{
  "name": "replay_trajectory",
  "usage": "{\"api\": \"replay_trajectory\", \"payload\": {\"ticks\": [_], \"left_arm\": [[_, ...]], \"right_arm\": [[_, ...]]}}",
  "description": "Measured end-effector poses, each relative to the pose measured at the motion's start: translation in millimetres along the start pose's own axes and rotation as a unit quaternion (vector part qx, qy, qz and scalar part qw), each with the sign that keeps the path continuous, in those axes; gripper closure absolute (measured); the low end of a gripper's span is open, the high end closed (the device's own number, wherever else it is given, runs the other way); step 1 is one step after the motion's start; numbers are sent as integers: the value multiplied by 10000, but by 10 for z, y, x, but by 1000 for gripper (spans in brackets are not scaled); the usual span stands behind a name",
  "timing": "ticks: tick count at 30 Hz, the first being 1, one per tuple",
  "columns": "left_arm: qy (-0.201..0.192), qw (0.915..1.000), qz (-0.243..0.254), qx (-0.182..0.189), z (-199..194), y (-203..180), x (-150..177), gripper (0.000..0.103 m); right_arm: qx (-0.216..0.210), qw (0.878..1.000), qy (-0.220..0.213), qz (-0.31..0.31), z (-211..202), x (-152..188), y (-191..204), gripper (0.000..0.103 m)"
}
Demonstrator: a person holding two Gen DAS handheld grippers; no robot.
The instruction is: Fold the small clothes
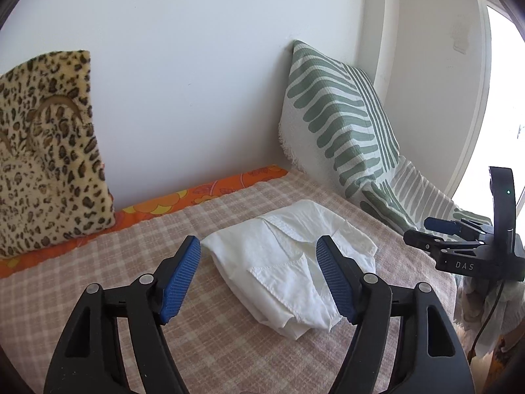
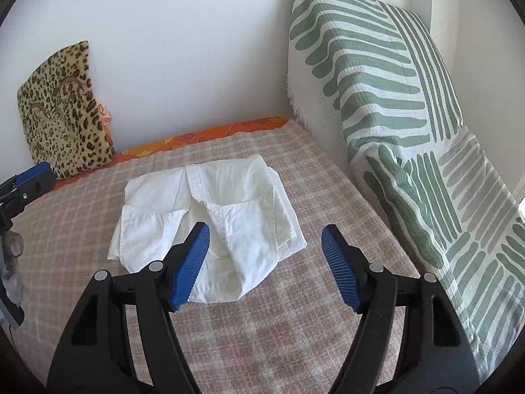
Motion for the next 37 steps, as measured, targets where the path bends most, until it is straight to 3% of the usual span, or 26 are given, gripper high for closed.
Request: {"api": "replay_trajectory", "payload": {"ticks": [2,4,11,18,37], "left_arm": [[-37,9999,67,-107,-122,-78,36,21],[5,9996,202,-185,-207,-144,83,21],[-6,9978,520,-402,-430,-342,260,19],[-87,9978,552,-361,-564,-478,377,5],[-140,9974,532,-472,-656,-494,518,4]], "right_arm": [[89,9997,-225,3,-184,59,44,13],[130,9993,-340,9,-309,97,86,10],[299,9980,-545,70,-517,240,165,9],[305,9979,-503,265,-526,357,121,9],[266,9981,-330,449,-399,435,131,9]]}}
Point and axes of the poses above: each gripper's, at about its wrist camera, not at the fingertips, and z roughly the way its jaws point, y to its left, x to its underside, the point moved 2 cm from there along z, roughly the way its jaws point, and after that the axes turned 7 degrees about x, right-handed, at the moved point
